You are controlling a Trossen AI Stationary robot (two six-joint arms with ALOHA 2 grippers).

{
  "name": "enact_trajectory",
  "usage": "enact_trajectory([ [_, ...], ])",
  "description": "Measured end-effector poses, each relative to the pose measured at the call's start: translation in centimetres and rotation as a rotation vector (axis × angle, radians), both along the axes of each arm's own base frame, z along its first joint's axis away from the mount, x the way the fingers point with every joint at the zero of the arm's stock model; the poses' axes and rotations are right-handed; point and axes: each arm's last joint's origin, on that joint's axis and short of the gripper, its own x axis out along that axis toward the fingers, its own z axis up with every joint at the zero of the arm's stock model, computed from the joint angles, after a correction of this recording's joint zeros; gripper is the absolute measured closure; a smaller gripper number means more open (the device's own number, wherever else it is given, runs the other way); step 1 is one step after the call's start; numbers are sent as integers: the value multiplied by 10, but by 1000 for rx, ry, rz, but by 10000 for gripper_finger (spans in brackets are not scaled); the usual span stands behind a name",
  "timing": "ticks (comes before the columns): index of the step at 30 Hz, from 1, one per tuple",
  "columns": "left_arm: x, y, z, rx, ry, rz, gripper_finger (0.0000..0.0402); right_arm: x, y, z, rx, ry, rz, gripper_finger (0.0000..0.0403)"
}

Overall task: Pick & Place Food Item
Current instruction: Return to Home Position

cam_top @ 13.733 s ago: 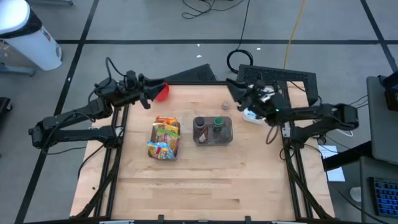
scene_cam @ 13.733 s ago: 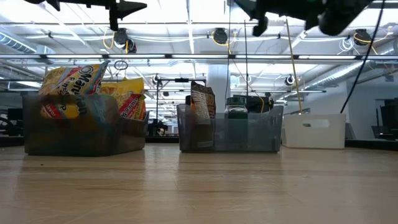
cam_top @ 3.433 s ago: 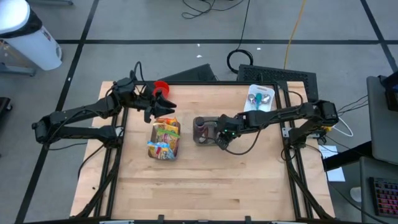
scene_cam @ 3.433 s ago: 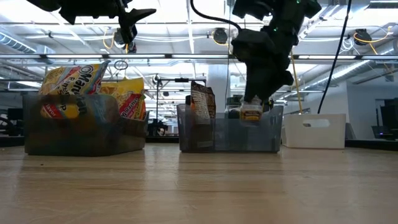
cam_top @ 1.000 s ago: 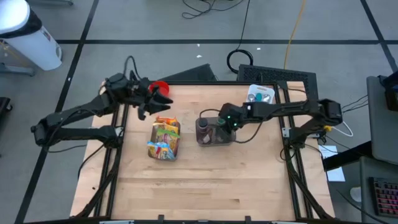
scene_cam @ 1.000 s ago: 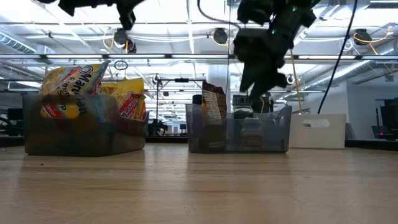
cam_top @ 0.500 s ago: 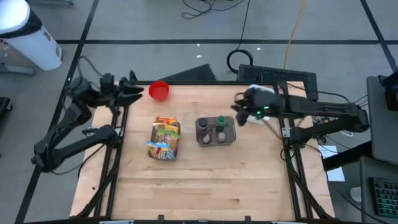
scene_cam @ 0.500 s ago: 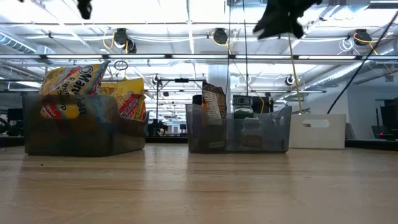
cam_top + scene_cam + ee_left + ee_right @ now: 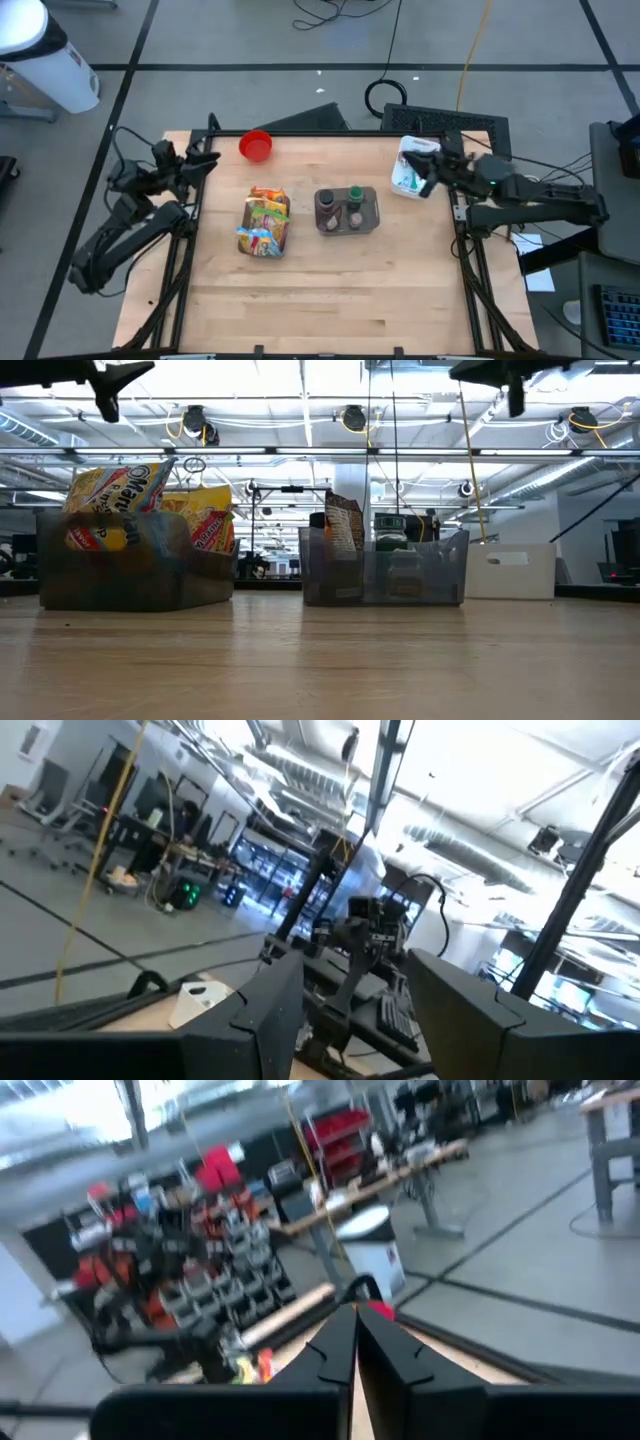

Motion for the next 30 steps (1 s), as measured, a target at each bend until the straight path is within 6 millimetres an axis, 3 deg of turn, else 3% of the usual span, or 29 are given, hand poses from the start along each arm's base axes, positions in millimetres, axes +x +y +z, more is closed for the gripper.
enact_trajectory([
  [6,-6,-5,-16,6,-28,25,228,-39,3,-2,-53,-114,-15,402],
  [18,-3,2,-35,6,-20,149,386,-99,10,-33,-122,-174,-15,403],
  [26,-3,2,-36,13,-14,150,380,-99,10,-49,-135,-16,16,403],
  [30,-3,2,-36,15,-9,146,396,-94,10,-60,-116,27,27,403],
])
